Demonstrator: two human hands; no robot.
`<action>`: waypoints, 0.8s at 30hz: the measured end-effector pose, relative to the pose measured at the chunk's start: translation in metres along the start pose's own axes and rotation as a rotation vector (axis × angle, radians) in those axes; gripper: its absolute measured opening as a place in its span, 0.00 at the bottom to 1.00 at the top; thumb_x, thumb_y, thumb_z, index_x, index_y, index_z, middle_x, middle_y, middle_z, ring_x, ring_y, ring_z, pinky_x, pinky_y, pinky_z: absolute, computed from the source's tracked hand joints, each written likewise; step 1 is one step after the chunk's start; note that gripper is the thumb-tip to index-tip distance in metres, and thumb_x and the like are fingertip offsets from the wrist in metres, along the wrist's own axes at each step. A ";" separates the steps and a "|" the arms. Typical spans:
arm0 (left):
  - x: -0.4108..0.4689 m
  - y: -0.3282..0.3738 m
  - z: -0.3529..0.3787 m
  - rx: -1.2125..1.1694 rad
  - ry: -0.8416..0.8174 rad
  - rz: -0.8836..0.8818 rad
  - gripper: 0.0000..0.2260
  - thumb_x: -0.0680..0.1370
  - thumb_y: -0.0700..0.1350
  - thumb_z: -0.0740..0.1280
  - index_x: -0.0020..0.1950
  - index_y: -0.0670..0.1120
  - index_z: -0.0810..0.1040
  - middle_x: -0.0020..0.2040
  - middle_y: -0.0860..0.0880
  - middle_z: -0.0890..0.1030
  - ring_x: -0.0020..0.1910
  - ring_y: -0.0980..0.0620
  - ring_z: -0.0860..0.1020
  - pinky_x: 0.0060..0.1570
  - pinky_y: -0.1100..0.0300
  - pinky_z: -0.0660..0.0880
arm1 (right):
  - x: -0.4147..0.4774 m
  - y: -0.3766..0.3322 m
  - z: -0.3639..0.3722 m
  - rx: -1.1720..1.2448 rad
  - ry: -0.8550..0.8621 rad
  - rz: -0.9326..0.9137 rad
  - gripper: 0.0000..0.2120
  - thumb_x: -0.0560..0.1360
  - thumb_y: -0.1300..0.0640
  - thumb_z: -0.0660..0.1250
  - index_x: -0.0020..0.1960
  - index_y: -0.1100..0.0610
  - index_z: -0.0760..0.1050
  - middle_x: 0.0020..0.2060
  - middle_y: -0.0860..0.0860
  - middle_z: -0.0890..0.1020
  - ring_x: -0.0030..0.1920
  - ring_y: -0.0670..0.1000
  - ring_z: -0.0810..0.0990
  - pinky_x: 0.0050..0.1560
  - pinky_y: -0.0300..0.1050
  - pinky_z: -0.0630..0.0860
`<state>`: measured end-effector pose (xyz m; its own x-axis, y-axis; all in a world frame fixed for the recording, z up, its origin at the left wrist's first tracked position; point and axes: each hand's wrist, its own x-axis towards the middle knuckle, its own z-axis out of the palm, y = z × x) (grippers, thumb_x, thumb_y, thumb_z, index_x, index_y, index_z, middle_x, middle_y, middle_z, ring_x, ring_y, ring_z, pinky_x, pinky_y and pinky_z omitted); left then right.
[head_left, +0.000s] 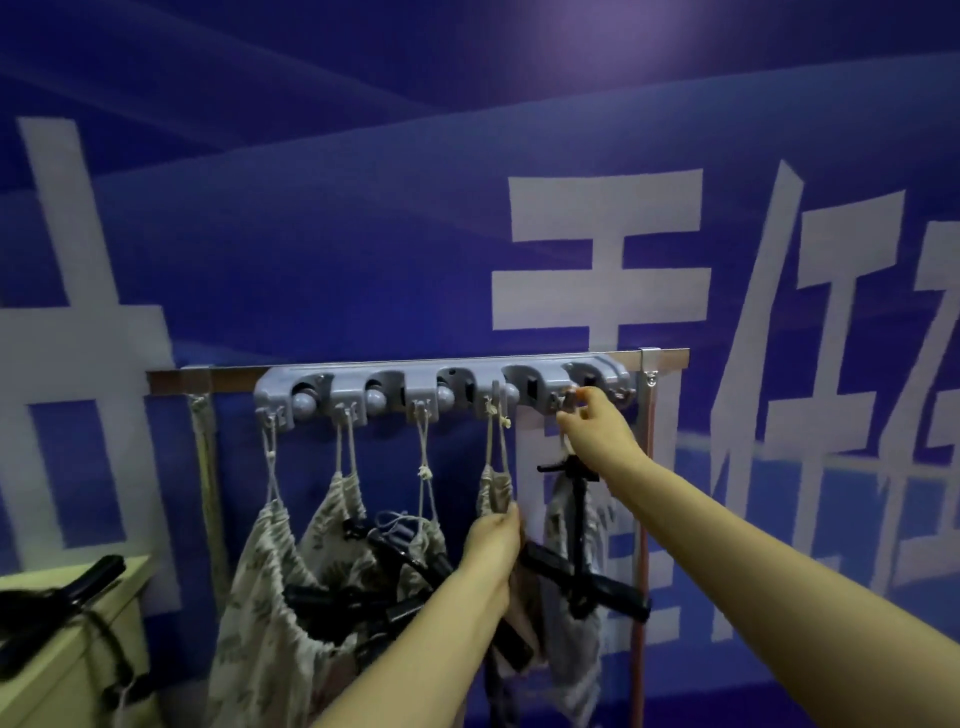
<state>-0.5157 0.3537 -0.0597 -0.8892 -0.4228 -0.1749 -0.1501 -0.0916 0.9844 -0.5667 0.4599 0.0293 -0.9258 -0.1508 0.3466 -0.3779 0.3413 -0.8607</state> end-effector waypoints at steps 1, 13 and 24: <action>-0.004 0.004 -0.007 -0.008 0.007 0.004 0.16 0.81 0.52 0.57 0.43 0.44 0.79 0.43 0.44 0.79 0.44 0.46 0.77 0.46 0.58 0.71 | -0.005 -0.003 0.003 -0.073 0.019 -0.014 0.17 0.79 0.59 0.60 0.67 0.57 0.65 0.50 0.53 0.76 0.46 0.50 0.76 0.42 0.44 0.72; -0.118 0.042 -0.198 -0.073 0.207 0.097 0.20 0.83 0.50 0.53 0.34 0.44 0.71 0.32 0.47 0.74 0.27 0.54 0.71 0.26 0.66 0.69 | -0.109 -0.110 0.101 -0.333 -0.031 -0.152 0.19 0.79 0.49 0.59 0.62 0.61 0.68 0.62 0.62 0.72 0.60 0.64 0.73 0.60 0.57 0.70; -0.270 -0.011 -0.450 -0.056 0.649 0.085 0.13 0.81 0.45 0.59 0.37 0.44 0.72 0.31 0.48 0.73 0.24 0.55 0.70 0.25 0.66 0.67 | -0.282 -0.209 0.261 -0.409 -0.913 -0.469 0.16 0.77 0.52 0.65 0.59 0.60 0.77 0.56 0.55 0.80 0.58 0.55 0.78 0.57 0.46 0.75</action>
<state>-0.0796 0.0628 -0.0319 -0.4531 -0.8870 -0.0889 -0.0521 -0.0732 0.9960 -0.2234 0.1889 0.0145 -0.3967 -0.9162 0.0556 -0.8202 0.3267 -0.4696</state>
